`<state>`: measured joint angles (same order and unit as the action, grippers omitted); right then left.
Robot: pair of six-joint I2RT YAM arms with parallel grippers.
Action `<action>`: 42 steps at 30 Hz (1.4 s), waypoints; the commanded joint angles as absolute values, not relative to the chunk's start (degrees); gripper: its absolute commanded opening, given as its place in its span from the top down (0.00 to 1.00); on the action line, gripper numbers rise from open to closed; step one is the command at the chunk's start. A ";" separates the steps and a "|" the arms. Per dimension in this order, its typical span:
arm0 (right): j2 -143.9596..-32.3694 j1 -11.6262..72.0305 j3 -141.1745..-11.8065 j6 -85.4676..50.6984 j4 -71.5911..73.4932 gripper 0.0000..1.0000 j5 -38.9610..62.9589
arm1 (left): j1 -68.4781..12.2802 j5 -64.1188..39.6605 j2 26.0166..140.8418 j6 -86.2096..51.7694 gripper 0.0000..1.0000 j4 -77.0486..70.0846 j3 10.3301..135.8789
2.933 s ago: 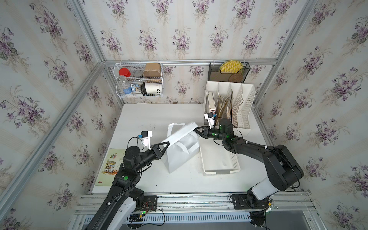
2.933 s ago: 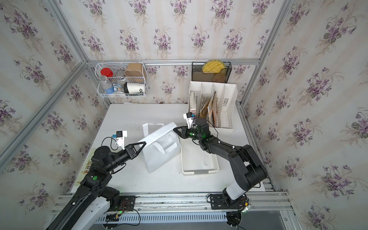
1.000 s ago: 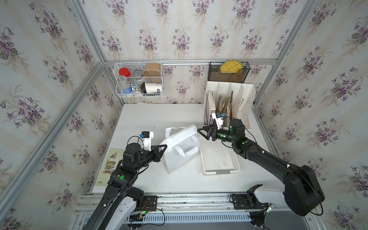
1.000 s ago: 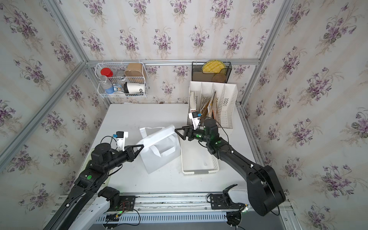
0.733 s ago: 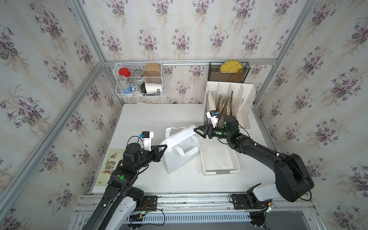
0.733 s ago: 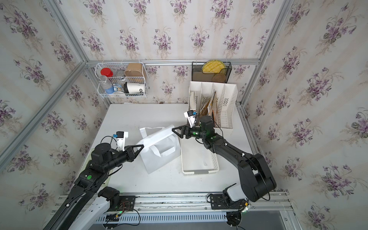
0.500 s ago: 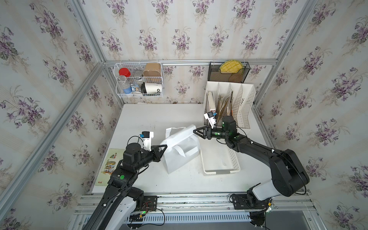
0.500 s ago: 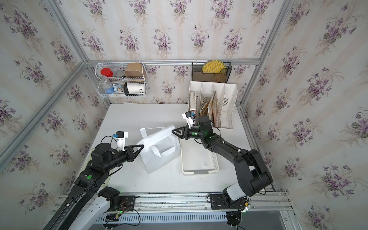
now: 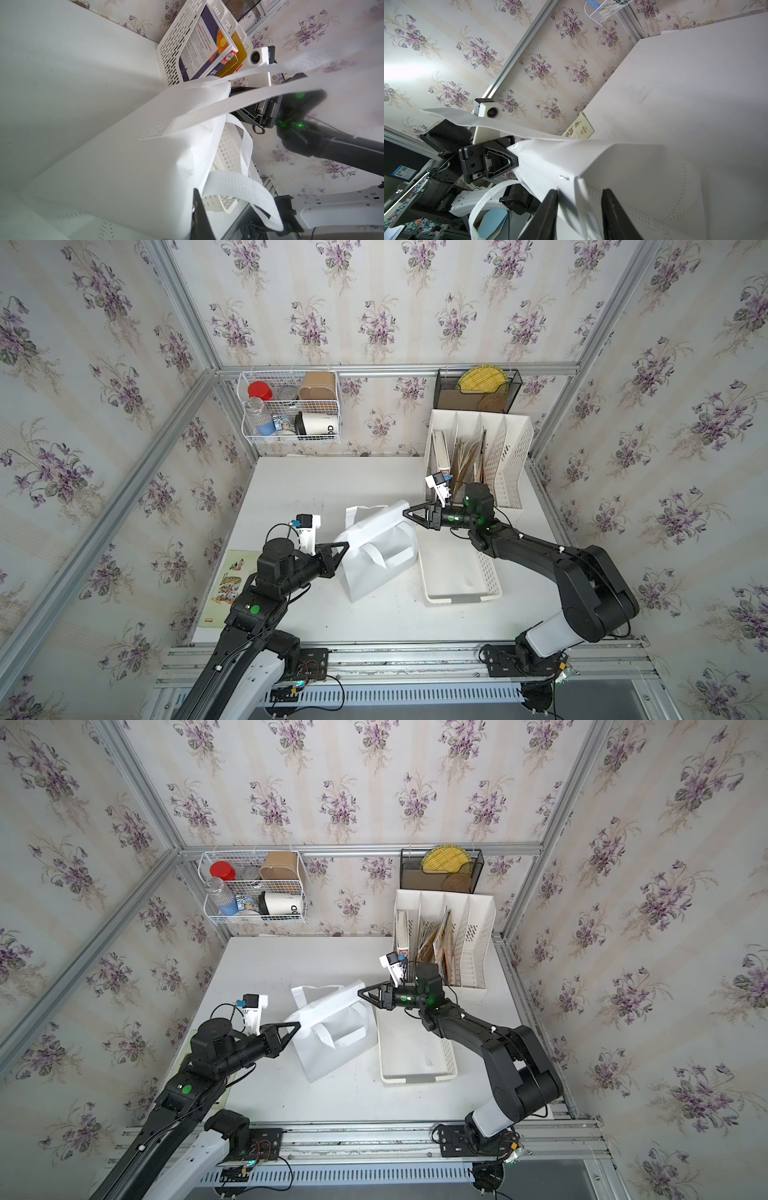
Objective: Place the ice pack in the delivery bag
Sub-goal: Seal the adhesive seal in the delivery bag.
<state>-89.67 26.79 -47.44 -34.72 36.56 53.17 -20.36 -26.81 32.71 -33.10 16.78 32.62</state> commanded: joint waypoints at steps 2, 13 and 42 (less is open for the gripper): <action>-90.51 27.06 -47.46 -37.76 42.67 0.60 56.42 | -20.38 -28.46 33.05 -32.57 1.00 19.87 32.54; -92.16 27.06 -47.29 -40.51 46.97 1.00 57.88 | -20.40 -28.12 33.28 -32.78 1.00 19.43 32.89; -96.06 28.58 -47.03 -46.67 59.45 1.00 55.36 | -20.84 -27.55 33.33 -24.76 0.68 35.79 52.07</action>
